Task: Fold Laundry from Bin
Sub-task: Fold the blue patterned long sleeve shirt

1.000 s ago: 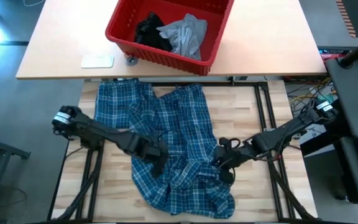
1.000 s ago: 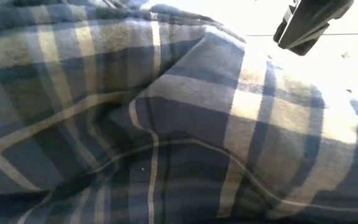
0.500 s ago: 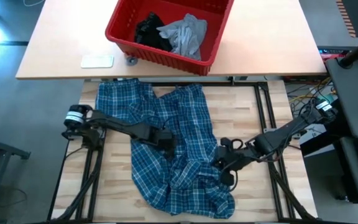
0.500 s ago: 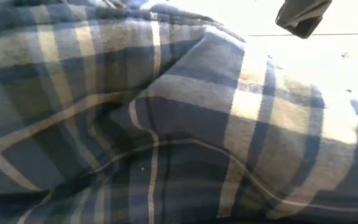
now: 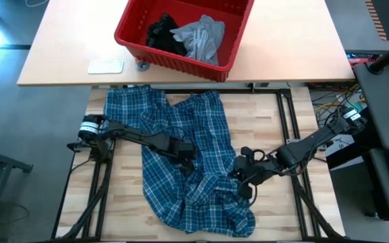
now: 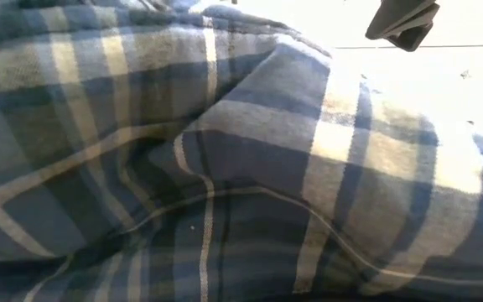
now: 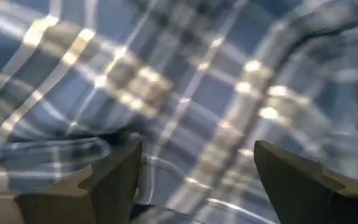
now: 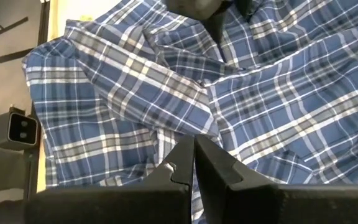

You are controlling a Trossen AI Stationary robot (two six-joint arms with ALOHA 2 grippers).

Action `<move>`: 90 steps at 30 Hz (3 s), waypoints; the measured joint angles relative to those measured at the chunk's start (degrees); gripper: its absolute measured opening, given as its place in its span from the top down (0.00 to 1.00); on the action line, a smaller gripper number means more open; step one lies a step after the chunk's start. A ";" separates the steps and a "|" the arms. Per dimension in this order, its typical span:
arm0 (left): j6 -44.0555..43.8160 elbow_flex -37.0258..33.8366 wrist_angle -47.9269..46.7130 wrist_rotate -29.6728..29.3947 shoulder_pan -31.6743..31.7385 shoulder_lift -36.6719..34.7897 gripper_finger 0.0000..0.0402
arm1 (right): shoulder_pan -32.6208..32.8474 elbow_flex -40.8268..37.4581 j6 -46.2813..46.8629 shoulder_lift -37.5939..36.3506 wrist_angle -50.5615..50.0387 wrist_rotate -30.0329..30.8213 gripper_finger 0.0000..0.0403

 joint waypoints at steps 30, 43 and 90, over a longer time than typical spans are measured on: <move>3.19 3.88 -6.00 0.45 0.81 4.71 0.46 | -0.02 -0.15 3.62 -0.02 -1.00 1.49 0.98; 5.76 6.68 -9.46 2.92 -0.98 -0.91 0.98 | -0.02 -0.15 3.74 -0.02 -1.24 3.03 0.98; 16.17 12.19 -17.51 8.06 3.27 10.91 0.98 | 0.02 -0.22 7.28 -0.02 -2.56 4.30 0.98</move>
